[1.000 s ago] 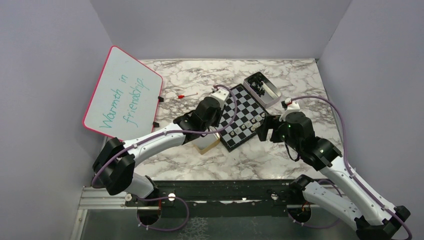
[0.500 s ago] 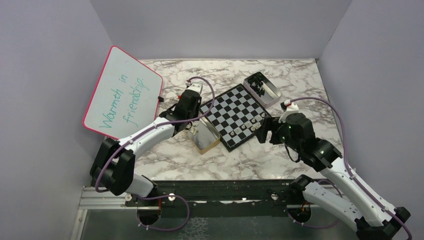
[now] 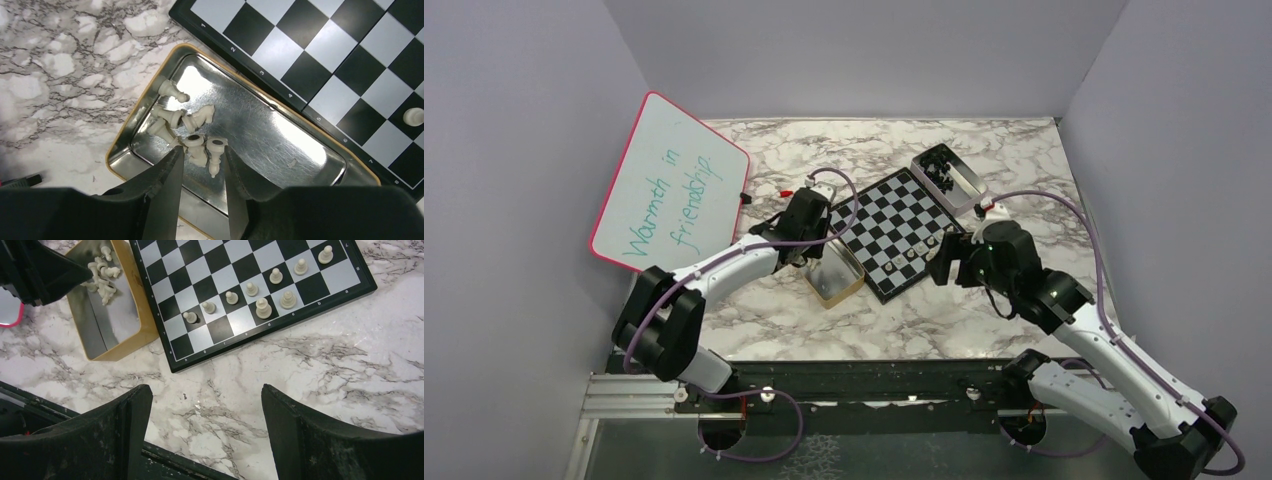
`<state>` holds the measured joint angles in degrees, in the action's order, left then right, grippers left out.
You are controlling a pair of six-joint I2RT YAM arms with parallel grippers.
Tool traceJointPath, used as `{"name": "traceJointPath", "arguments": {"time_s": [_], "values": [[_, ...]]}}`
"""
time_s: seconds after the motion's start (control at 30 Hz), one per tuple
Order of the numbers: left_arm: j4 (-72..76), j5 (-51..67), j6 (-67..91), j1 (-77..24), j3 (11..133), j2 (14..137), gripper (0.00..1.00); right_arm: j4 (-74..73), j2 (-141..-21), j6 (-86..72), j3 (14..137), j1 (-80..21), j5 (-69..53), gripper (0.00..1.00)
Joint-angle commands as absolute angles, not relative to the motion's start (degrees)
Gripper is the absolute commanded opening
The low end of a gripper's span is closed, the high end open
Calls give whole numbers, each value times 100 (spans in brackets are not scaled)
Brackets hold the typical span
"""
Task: Set up the chess pieces on the board
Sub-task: Pick up the chess piece from the storage box.
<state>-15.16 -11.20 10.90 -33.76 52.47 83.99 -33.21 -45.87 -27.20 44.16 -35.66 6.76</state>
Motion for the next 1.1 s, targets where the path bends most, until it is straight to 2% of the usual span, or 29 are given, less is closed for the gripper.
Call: {"name": "traceJointPath", "arguments": {"time_s": [0.0, 0.17, 0.63, 1.07], "values": [[-1609, -712, 949, -3375, 5220, 8665, 37, -3038, -4621, -2764, 4373, -3568, 618, 85], [-1600, -304, 968, -3375, 5268, 8998, 34, -3028, -4691, -2760, 4435, -3569, 711, 86], [-1538, -580, 964, -3374, 5460, 9473, 36, -2925, -4484, -2689, 4339, -3573, 826, 86], [-1620, -287, 1316, -3375, 5551, 9317, 16, -2974, -4452, -2810, 4178, -3569, 839, 86]]}}
